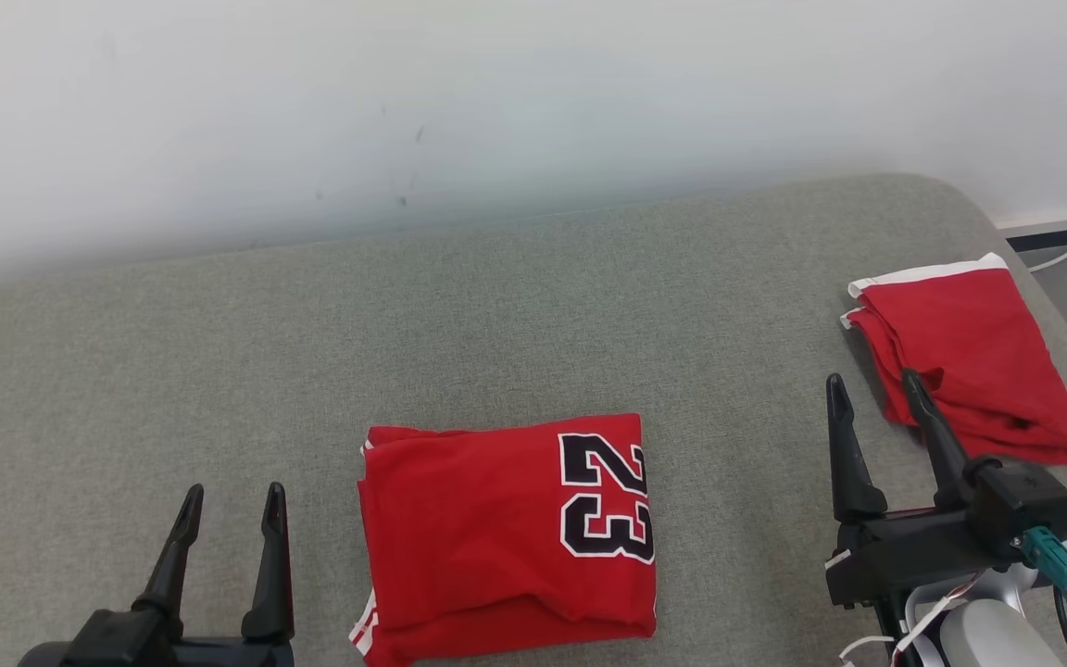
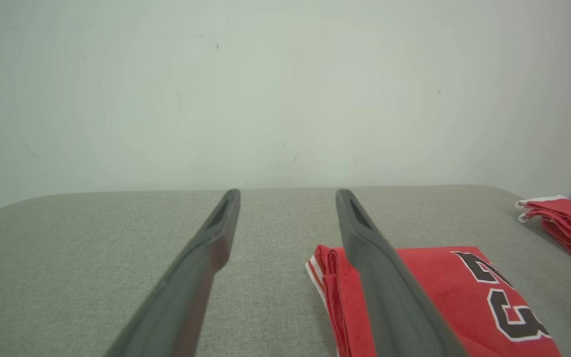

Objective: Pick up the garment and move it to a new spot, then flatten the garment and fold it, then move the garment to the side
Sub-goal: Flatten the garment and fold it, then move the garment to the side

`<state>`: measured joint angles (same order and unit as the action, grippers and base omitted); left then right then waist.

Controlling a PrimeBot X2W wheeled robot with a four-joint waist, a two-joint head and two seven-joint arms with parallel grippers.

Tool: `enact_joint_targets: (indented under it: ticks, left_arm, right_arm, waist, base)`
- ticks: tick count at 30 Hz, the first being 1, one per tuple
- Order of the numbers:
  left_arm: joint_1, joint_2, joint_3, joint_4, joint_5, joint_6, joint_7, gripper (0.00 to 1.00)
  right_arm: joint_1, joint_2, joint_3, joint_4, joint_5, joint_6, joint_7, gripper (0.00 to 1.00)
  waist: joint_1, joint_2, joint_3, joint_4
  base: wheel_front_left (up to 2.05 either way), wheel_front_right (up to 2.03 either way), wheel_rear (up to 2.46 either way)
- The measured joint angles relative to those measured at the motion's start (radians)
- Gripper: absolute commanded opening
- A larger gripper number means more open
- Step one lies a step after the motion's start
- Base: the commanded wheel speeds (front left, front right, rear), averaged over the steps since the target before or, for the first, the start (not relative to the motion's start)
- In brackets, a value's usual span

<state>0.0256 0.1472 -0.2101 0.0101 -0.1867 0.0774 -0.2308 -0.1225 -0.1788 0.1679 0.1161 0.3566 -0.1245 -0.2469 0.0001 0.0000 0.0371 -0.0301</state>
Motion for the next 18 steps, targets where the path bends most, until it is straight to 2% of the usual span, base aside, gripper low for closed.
enact_joint_targets:
  ticks: [12, 16, 18]
  left_arm:
    - [-0.011, 0.002, -0.002, 0.011, 0.001, -0.007, 0.0, 1.0]
    - [-0.017, 0.002, -0.008, 0.02, 0.002, -0.01, 0.0, 1.0]
    - [-0.024, 0.002, -0.015, 0.024, 0.002, -0.016, 0.0, 1.0]
  right_arm:
    - [0.008, 0.018, -0.016, -0.013, -0.026, 0.0, -0.001, 1.0]
    - [0.01, 0.021, -0.001, 0.022, -0.024, 0.001, 0.006, 1.0]
    - [0.01, 0.017, 0.033, 0.057, -0.025, 0.005, 0.047, 1.0]
  waist:
    - [0.0, 0.0, 0.009, 0.008]
    - [-0.0001, 0.0, 0.01, 0.012]
    - [0.0, 0.0, 0.01, 0.017]
  base:
    - [0.0, 0.0, 0.0]
    - [0.0, 0.0, 0.0]
    - [0.0, 0.0, 0.0]
